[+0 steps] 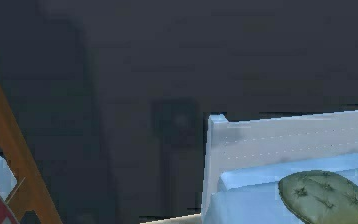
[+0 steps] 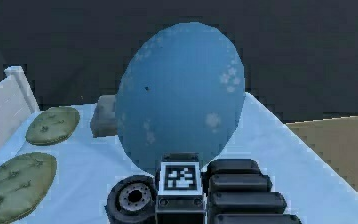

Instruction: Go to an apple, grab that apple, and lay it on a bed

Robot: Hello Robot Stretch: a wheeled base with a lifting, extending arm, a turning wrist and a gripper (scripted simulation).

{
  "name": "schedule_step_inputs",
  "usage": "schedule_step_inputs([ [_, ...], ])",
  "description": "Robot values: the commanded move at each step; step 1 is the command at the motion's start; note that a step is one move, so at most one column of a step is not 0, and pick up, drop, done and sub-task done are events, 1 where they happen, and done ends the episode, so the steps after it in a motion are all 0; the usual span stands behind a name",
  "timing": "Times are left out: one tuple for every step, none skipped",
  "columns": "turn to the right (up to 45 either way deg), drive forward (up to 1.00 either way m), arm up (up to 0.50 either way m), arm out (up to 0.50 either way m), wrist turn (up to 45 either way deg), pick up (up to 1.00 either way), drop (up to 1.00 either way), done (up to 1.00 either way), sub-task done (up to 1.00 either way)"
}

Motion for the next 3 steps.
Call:
schedule_step_inputs([
  [0.0, 0.00, 0.00, 0.48, 0.0, 0.00, 0.00, 0.00, 0.00],
  [0.0, 0.00, 0.00, 0.00, 45.0, 0.00, 0.00, 0.00, 0.00],
  [0.0, 0.00, 0.00, 0.00, 36.0, 0.00, 0.00, 0.00, 0.00],
])
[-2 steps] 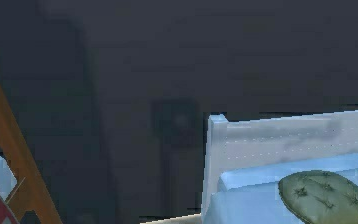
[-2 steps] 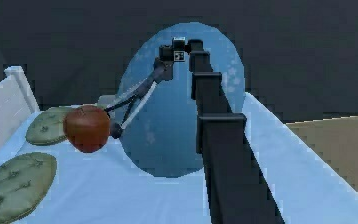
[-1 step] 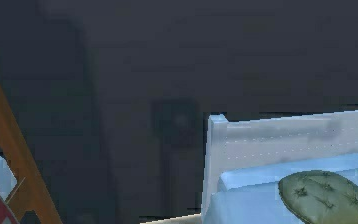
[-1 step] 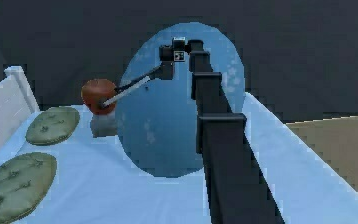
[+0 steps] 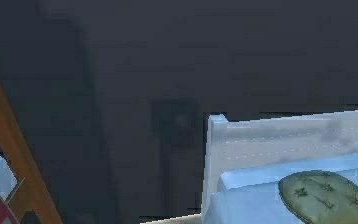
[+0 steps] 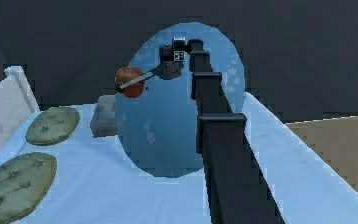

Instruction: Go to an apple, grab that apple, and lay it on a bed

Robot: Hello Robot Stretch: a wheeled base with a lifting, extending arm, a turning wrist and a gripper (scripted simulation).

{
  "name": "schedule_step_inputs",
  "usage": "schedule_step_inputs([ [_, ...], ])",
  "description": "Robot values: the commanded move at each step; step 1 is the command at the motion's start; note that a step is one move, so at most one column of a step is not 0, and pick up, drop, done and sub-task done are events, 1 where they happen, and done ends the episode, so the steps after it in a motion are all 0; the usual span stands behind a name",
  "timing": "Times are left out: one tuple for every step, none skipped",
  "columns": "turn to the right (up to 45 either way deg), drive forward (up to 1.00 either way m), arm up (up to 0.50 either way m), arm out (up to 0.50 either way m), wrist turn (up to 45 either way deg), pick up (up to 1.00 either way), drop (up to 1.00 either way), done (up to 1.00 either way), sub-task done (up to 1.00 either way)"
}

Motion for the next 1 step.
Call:
schedule_step_inputs([
  [0.0, 0.00, -0.26, 0.00, 0.0, 0.00, 0.00, 0.00, 0.00],
])
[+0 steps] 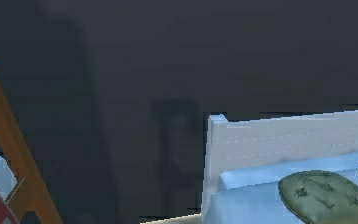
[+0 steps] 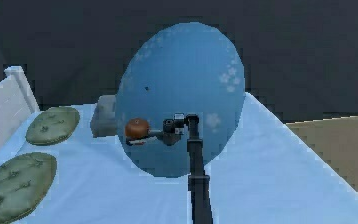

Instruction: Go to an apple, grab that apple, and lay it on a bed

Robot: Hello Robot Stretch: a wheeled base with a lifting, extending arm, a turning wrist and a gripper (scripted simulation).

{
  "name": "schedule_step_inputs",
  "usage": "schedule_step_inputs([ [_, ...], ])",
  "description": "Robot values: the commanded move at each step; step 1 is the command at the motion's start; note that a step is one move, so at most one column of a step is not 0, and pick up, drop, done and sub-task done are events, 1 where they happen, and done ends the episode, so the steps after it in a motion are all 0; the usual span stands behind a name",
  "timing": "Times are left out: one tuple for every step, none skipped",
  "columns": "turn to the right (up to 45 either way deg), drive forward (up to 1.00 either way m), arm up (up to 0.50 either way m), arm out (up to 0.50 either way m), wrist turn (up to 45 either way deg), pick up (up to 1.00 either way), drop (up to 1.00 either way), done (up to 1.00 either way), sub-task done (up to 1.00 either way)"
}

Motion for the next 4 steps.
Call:
schedule_step_inputs([
  [0.0, 0.00, -0.32, 0.00, 0.0, 0.00, 0.00, 0.00, 0.00],
  [0.0, 0.00, 0.00, 0.00, 0.0, 0.00, 1.00, 0.00, 0.00],
  [0.0, 0.00, 0.10, 0.00, 0.0, 0.00, 0.00, 0.00, 0.00],
  [0.0, 0.00, 0.00, -0.08, 0.0, 0.00, 0.00, 0.00, 0.00],
])
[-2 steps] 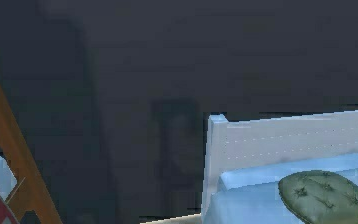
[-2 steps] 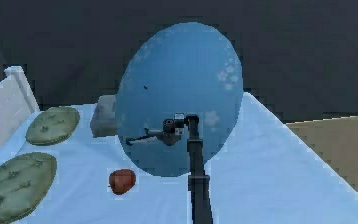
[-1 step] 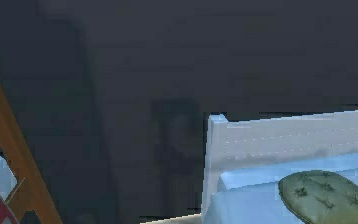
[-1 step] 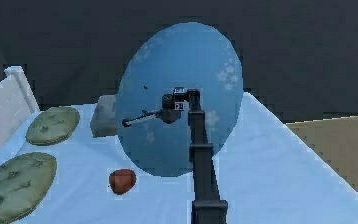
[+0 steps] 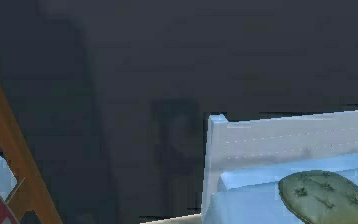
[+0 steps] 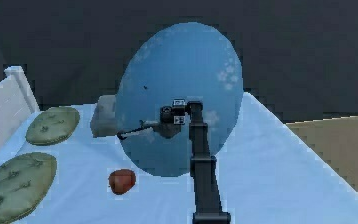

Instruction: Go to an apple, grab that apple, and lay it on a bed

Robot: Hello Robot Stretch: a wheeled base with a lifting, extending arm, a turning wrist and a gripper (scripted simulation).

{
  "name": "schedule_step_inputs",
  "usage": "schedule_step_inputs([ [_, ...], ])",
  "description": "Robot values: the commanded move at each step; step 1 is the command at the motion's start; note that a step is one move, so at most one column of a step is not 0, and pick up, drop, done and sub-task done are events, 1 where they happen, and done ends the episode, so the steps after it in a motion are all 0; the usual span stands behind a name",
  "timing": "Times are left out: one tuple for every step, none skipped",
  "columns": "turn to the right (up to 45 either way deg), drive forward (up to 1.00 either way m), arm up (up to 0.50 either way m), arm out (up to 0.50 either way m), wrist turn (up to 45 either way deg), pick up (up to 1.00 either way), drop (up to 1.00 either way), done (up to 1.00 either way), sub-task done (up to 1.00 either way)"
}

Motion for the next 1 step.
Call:
schedule_step_inputs([
  [0.0, 0.00, 0.00, 0.00, 0.0, 0.00, 0.00, 1.00, 0.00],
])
